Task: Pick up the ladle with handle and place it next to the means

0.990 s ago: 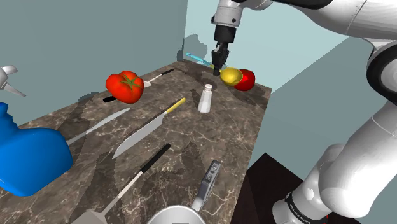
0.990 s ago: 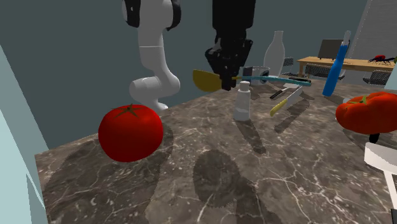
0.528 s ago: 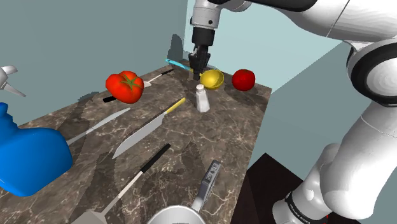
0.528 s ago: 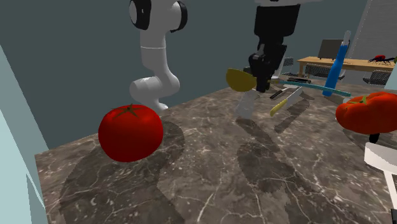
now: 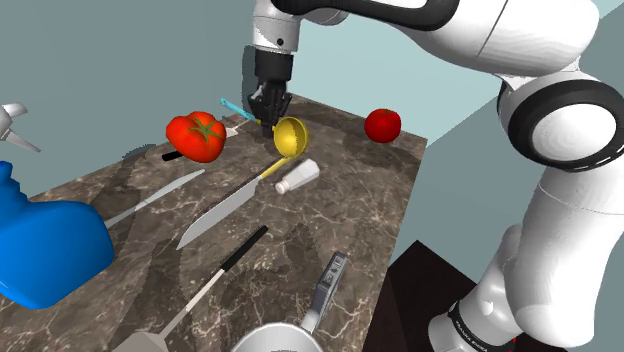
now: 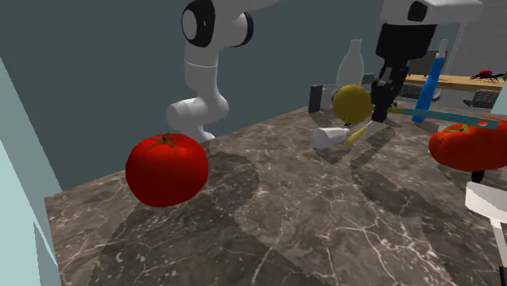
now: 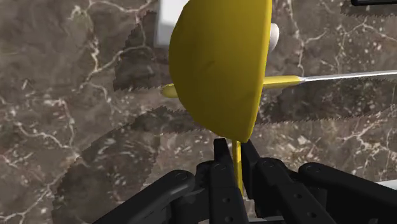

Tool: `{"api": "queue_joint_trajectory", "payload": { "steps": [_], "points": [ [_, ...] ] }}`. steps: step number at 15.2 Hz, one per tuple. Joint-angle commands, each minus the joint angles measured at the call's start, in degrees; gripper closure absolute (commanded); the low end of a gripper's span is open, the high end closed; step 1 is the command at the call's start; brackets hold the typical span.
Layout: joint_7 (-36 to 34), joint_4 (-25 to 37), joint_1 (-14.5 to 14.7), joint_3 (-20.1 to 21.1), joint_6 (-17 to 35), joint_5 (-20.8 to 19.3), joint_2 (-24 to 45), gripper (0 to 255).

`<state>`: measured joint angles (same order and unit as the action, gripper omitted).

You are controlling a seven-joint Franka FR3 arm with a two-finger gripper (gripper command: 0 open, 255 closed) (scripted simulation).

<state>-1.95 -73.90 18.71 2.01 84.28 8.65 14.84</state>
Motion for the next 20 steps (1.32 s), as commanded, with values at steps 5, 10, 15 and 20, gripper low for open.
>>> {"api": "queue_joint_trajectory", "payload": {
  "steps": [5, 10, 15, 20],
  "points": [
    [-6.76, 15.86, 4.48, 2.06, -3.16, -0.78, 11.65, 255],
    [-6.83, 11.99, 4.97, 2.13, 0.47, -0.82, 11.35, 255],
    [-6.14, 5.74, 4.93, 2.08, 5.16, -0.74, 9.84, 255],
    [-5.77, 2.65, 4.94, 2.04, 7.67, -0.68, 9.28, 255]
  ]
}}
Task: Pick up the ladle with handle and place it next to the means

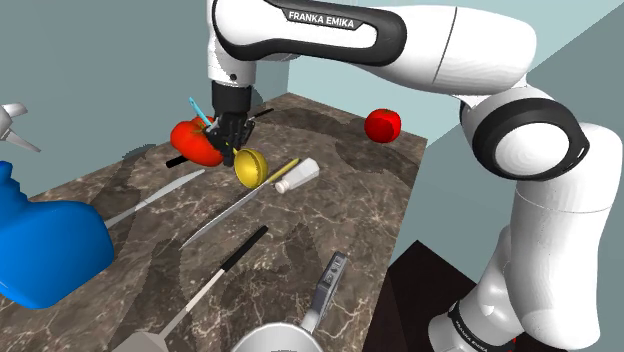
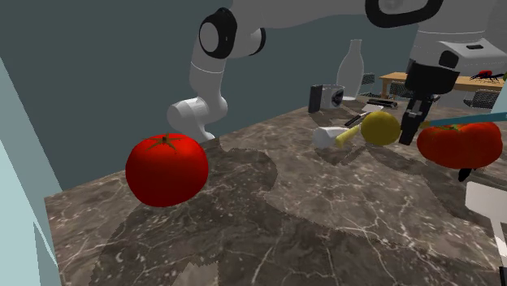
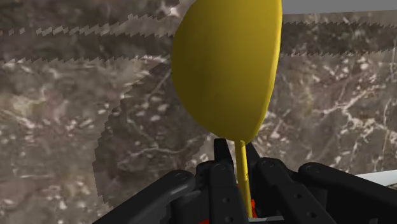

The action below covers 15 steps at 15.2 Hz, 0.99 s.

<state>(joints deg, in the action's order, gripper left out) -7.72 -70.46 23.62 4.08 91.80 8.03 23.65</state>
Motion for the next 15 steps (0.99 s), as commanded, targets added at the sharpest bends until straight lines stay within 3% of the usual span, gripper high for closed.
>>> {"api": "queue_joint_trajectory", "payload": {
  "steps": [1, 5, 6, 11, 15],
  "points": [
    [0.01, -0.78, 0.02, -0.03, 0.15, -0.06, 0.47, 255],
    [0.01, -0.78, 0.03, -0.04, 0.15, -0.06, 0.47, 255],
    [0.04, -0.53, 0.01, -0.05, 0.08, -0.07, 0.65, 0],
    [0.01, -0.78, 0.03, -0.04, 0.16, -0.06, 0.47, 0],
    [-0.63, 12.18, -0.43, -0.13, -9.19, -0.23, 4.11, 0]
  ]
}}
